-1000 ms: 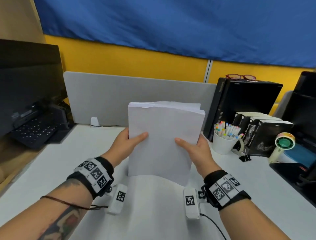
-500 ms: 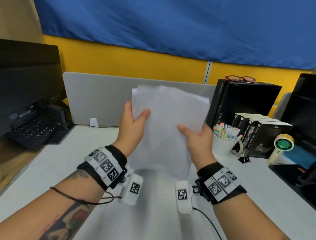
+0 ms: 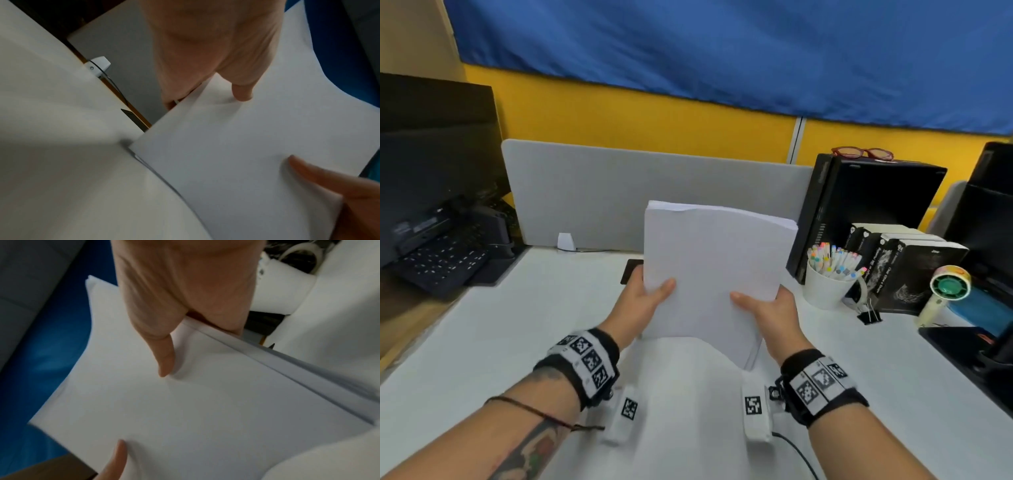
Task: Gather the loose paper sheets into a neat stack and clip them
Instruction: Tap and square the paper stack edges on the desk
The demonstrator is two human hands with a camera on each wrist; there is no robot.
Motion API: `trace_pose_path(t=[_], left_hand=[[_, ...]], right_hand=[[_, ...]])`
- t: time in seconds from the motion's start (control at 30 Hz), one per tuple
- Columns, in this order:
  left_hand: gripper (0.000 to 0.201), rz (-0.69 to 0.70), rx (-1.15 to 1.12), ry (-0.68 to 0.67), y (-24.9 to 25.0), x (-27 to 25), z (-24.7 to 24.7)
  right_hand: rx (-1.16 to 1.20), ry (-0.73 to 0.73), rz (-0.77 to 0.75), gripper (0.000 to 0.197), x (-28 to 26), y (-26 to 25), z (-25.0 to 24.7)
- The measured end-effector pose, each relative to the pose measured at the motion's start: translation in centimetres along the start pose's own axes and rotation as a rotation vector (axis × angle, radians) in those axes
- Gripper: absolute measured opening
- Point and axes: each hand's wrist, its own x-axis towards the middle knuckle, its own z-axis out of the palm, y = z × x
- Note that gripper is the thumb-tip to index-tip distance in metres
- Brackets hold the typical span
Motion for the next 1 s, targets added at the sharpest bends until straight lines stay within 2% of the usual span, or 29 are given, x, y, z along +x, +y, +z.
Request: trace_pose_path(t=[0.13,0.23,0.33,0.4,0.53,0.6,0.7,0.77,0.87,1.0], left_hand=[[0.058,0.076,0.005,0.085,2.3,1.4,0.2],[0.063,0.136,0.018,0.09,4.1,2.3,0.2],[0.067,0.078,-0.015,0.046,3.6,2.5,0.3],[0.067,0.021,-0.037,0.016,2.1,2.1,0.4],[0.086,-0.027,-0.014,-0.058,-0.6,0.8,0.4],[0.073,0.01,-0.04,-0.033,0.3,0.8,0.4],[0.055,0.123,-0.098,0.094,3.8,1.6,0.4],[0.049,0.171,-0.119,0.083,5.5,2.2,0.6],[0.041,0.158,-0.055,0.077,5.1,2.6,1.3],[0.032,0.104,0.104,0.088,2.5,2.2,1.4]], right_hand=[[0.017,-0.005,0.016,0.059,0.8,-0.4,0.0],[0.006,0.056,-0.043,0.07,0.7,-0.8,0.3],[0.009,0.086,-0.149,0.083,0.5,-1.8,0.4],[0.026,0.08,-0.208,0.08,0.4,-2.9,0.7],[-0.046,0.044,-0.265,0.065,1.2,-4.5,0.6],[-0.065,0.02,-0.244,0.065,1.7,-4.7,0.5],[-0.073,-0.009,-0.232,0.071,1.8,-4.8,0.3],[-0.04,-0.018,-0.215,0.072,1.7,-4.7,0.3],[0.005,-0.023,-0.173,0.063,1.7,-4.6,0.5],[-0.054,-0.013,-0.173,0.045,1.7,-4.1,0.5]])
